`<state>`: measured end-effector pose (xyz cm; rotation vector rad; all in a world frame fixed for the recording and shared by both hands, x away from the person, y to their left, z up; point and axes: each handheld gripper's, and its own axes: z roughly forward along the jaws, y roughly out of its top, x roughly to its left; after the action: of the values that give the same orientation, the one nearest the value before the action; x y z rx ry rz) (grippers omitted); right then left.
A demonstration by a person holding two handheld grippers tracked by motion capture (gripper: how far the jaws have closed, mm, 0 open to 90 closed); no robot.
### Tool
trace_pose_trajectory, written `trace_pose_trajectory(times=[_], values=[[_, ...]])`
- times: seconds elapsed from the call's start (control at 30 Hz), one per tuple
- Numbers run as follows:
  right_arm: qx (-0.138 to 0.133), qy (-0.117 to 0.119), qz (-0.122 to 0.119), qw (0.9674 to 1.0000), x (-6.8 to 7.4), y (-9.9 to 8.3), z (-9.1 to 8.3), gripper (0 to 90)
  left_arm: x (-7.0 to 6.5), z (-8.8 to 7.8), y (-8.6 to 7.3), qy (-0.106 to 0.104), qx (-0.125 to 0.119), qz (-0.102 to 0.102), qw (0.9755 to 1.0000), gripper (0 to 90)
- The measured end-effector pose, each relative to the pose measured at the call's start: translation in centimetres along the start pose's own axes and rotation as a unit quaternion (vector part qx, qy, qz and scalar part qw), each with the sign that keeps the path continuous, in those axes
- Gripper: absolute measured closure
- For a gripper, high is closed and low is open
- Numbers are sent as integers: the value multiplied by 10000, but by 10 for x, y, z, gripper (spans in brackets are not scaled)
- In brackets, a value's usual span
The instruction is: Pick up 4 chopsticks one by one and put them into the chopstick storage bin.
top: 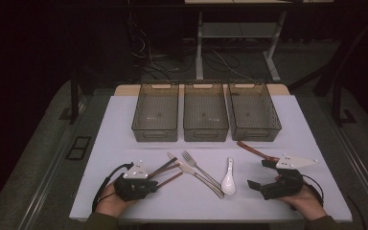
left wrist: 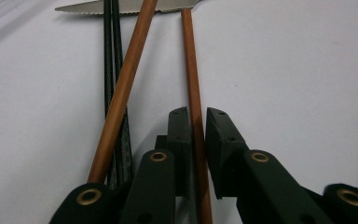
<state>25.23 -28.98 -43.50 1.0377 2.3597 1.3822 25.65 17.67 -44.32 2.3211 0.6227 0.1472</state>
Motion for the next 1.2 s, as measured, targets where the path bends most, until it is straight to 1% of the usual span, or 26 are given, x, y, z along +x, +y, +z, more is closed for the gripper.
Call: trace_pose_trajectory(times=[0.23, 0.3, 0.33, 0.5, 0.53, 0.57, 0.7, 0.73, 0.77, 0.8, 0.83, 0.87, 0.9, 0.93, 1.03, 1.2], values=[[-2, -6, -4, 10000, 0, 0, 0, 30, 1, 0, 0, -21, 26, 47, 10000, 829], [-7, -8, -5, 10000, 0, 0, 0, 30, 1, 0, 0, -20, 26, 29, 10000, 830], [-10, -12, -17, 10000, 0, 0, -1, 30, 1, 0, 1, -24, 36, -23, 10000, 831], [-16, -19, -9, 10000, 0, 0, -1, 30, 1, 0, 1, -33, 50, -38, 10000, 833], [-21, -21, -10, 10000, 0, 0, -1, 30, 1, 0, 2, -31, 68, -117, 9999, 833], [-22, -23, -13, 10000, 0, 0, -1, 30, 1, 0, 2, -26, 58, -151, 9999, 834], [-29, -16, -23, 10000, 0, 0, -1, 30, 2, 0, 3, -68, 76, -118, 9999, 834], [-26, -18, -24, 10000, 0, 0, -1, 30, 1, 0, 4, -88, 114, -170, 9998, 834], [-25, -17, -27, 10000, 0, 0, -1, 30, 1, -1, 5, -104, 135, -107, 9998, 834], [-21, -16, -26, 10000, 0, 0, -1, 30, -1, -1, 7, -117, 124, -96, 9998, 834], [-18, -13, -29, 10000, 0, 0, -1, 30, -2, -1, 8, -113, 87, -114, 9998, 834], [-15, -13, -29, 10000, 0, 0, -1, 30, -1, -1, 9, -113, 96, -83, 9999, 834], [-12, -8, -24, 10000, 0, 0, -1, 30, -1, -1, 9, -102, 93, -125, 9998, 834], [-12, -7, -25, 10000, 0, 0, -1, 30, -1, -2, 10, -96, 94, -95, 9999, 834], [-14, -14, -31, 10000, 0, 0, -1, 30, -1, -2, 11, -103, 68, -117, 9999, 834], [3, -10, -19, 10000, 0, 0, 0, 30, -2, -3, 16, -101, 34, -59, 9999, 834]])
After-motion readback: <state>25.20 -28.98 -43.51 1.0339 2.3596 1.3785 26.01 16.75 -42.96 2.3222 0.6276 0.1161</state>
